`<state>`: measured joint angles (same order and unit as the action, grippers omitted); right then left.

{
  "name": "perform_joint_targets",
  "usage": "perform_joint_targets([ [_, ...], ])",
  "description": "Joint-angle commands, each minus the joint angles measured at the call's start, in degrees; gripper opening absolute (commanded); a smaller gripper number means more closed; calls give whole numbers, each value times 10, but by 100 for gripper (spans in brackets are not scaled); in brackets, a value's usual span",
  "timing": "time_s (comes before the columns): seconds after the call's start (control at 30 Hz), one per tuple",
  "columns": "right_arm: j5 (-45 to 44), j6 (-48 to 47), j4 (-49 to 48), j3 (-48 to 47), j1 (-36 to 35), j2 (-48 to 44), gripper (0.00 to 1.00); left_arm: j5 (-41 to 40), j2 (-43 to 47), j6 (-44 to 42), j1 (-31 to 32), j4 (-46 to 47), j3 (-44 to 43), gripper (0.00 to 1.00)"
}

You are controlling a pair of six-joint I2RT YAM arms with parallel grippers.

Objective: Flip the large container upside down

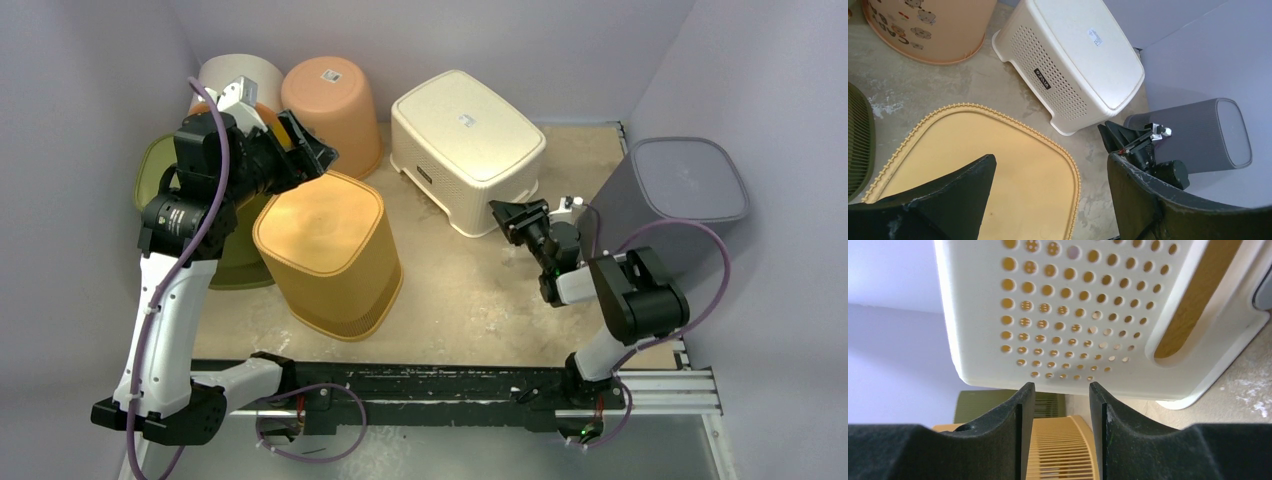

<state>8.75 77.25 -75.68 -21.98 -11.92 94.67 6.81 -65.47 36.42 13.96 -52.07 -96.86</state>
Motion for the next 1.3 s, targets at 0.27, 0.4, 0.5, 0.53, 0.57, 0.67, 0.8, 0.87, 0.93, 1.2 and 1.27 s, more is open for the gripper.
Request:
perform_joint_targets([
  [0.27, -25, -320, 588, -287, -4, -209, 56, -3, -17, -5, 3, 18, -32, 79],
  [0.4, -50, -405, 708, -399, -8, -216, 67, -12, -29, -14, 3, 14, -45, 79],
  [0.5, -61, -455, 767, -472, -12, -206, 98, -21, -43, -20, 3, 12, -61, 79],
  [0.53, -65, -473, 784, -494, -15, -199, 100, -23, -49, -22, 3, 13, -67, 79],
  [0.57, -70, -488, 801, -521, -20, -187, 100, -23, -56, -24, 3, 12, -74, 79],
  [0.67, -96, -538, 852, -601, -47, -149, 100, -32, -81, -31, 3, 10, -94, 80],
  [0.8, -158, -621, 930, -762, -115, -66, 100, -65, -114, -49, 3, 17, -119, 79],
  [0.87, -162, -639, 979, -851, -137, -12, 100, -82, -136, -63, 4, 18, -138, 79],
  [0.93, -161, -642, 1018, -922, -145, 27, 100, -101, -159, -78, 4, 18, -155, 79],
  [1.2, -156, -704, 1014, -942, -152, 48, 100, -213, -203, -145, 5, 31, -147, 79],
  [1.27, -164, -709, 1015, -934, -152, 55, 100, -224, -210, -157, 5, 30, -139, 79],
])
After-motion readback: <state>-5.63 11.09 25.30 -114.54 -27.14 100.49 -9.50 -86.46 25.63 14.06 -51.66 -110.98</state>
